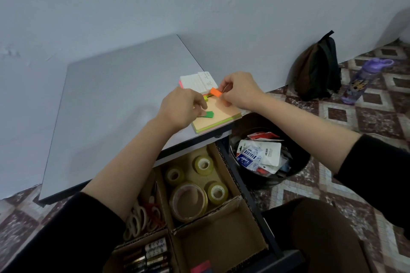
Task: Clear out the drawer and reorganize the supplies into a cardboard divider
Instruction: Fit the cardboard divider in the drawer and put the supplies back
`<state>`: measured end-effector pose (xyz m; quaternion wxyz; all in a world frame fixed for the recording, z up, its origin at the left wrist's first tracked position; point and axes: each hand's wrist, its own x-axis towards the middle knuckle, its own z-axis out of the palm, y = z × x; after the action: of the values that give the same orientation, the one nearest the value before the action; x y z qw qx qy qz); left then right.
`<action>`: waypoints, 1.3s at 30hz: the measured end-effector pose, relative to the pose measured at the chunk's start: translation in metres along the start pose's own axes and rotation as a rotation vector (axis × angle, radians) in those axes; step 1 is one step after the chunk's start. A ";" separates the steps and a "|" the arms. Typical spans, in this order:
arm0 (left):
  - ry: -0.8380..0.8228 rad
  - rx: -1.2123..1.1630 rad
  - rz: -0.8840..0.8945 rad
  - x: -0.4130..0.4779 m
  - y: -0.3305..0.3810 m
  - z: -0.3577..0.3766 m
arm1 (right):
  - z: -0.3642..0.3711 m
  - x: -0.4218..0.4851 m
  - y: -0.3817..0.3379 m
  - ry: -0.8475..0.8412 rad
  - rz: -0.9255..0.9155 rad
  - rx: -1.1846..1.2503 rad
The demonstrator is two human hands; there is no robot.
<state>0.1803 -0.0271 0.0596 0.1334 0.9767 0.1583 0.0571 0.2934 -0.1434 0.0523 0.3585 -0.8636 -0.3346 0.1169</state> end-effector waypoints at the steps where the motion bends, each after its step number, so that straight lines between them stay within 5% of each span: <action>1: -0.007 0.007 0.007 0.000 -0.001 0.001 | 0.000 -0.001 0.000 -0.002 -0.003 -0.003; 11: -0.027 0.044 -0.018 -0.004 0.003 0.011 | -0.002 -0.010 -0.001 0.014 -0.017 -0.002; 17: 0.053 0.049 -0.055 -0.025 0.012 0.011 | -0.004 -0.034 0.000 0.070 0.052 0.196; 27: 0.203 -0.362 -0.018 -0.126 -0.003 0.013 | 0.004 -0.108 -0.007 -0.296 0.170 0.550; 39: 0.035 -0.374 -0.243 -0.210 -0.048 0.087 | 0.103 -0.183 0.028 -0.804 0.106 0.015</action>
<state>-0.0185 -0.0721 -0.0513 0.3153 0.9075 0.2639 0.0859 0.1244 -0.2228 -0.0478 0.1985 -0.7625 -0.4023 0.4661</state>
